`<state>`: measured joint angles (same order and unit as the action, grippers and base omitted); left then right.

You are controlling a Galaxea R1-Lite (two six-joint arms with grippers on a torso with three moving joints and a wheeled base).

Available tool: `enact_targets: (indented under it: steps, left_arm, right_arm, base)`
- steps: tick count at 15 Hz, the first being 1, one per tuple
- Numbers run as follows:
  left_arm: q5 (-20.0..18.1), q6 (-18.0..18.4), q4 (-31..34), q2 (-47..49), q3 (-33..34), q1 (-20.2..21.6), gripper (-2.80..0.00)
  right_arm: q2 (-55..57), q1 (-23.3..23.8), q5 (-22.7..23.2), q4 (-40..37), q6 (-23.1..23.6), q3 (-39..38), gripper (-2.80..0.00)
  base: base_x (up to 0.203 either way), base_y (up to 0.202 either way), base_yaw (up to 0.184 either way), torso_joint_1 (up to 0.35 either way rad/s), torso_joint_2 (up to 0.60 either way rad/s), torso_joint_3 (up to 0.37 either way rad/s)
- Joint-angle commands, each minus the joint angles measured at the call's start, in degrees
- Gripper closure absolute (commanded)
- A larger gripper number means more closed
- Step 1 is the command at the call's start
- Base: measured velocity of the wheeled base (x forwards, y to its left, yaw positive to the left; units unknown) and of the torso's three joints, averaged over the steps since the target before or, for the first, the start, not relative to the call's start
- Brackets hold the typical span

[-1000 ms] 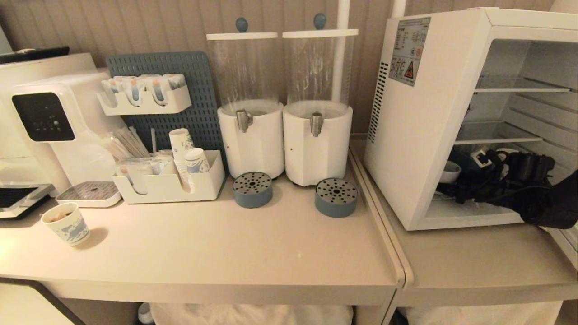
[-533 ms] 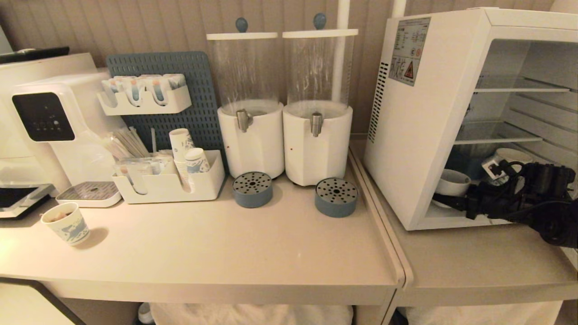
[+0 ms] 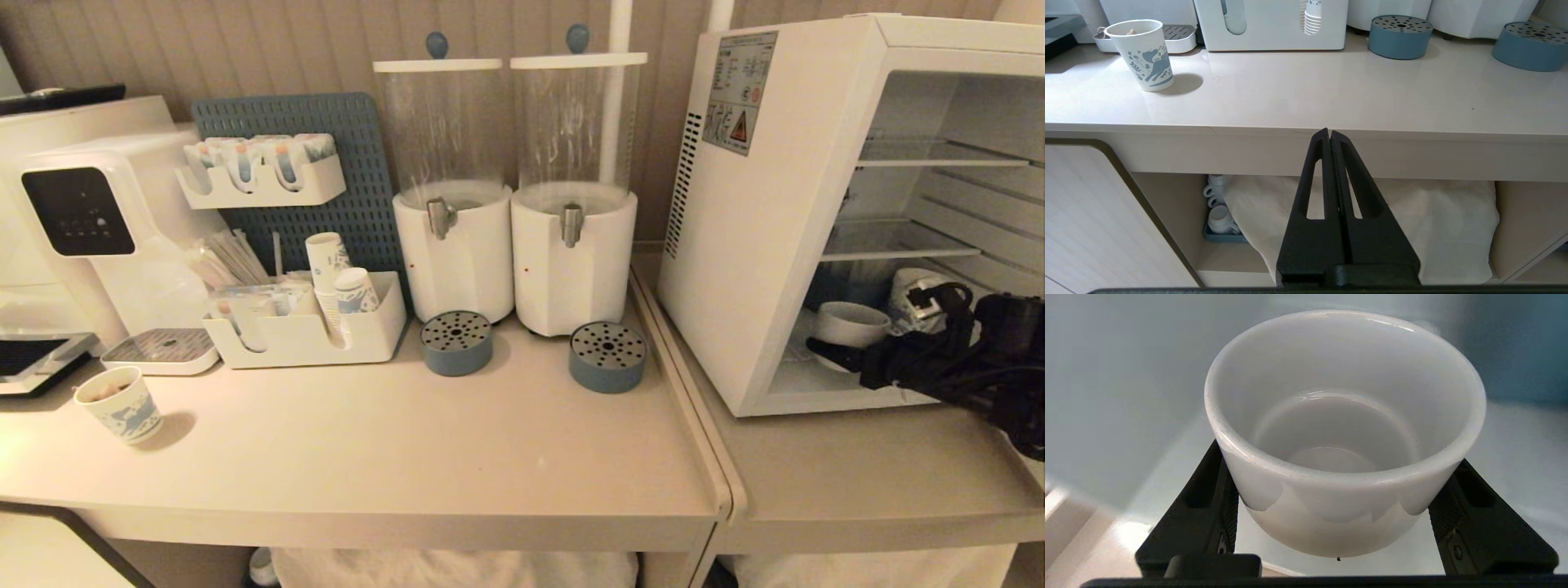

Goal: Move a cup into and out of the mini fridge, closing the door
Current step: Take the ceramic cup out of the freezer

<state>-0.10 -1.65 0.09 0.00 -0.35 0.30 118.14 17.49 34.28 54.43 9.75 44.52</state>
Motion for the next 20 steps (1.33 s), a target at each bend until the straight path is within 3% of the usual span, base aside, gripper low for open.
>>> enact_targets:
  steps: [1,4,7,11,17,20]
  left_arm:
    - [0.0,0.0,0.0,0.1,0.0,0.0,0.00]
    - [0.0,0.0,0.0,0.1,0.0,0.0,0.00]
    - [0.0,0.0,0.0,0.1,0.0,0.0,0.00]
    - [0.0,0.0,-0.1,0.1,0.0,0.0,0.00]
    - [0.0,0.0,0.0,0.1,0.0,0.0,0.00]
    - [0.0,0.0,-0.1,0.1,0.0,0.0,0.00]
  right_arm:
    - [-1.8,0.0,-2.2,1.6,-2.6,-0.6,0.00]
    - [-2.0,-2.2,-11.5,10.3,-7.8,-3.7,0.00]
    - [-3.3,-4.5,-14.9,13.3,-9.7,-6.9,0.00]
    - [-12.2,-9.9,-25.8,14.9,-12.8,-15.6,0.00]
    - [-31.3,-10.4,-26.3,4.0,-15.1,-20.8,0.00]
    - [-41.7,-10.2,-24.3,-1.9,-15.3,-23.3,0.00]
  base:
    - [0.000,0.000,0.000,0.000,0.00,0.000]
    - [0.000,0.000,0.000,0.000,0.00,0.000]
    - [0.000,0.000,0.000,0.000,0.00,0.000]
    - [0.000,0.000,0.000,0.000,0.00,0.000]
    - [0.000,0.000,0.000,0.000,0.00,0.000]
    - [0.000,0.000,0.000,0.000,0.00,0.000]
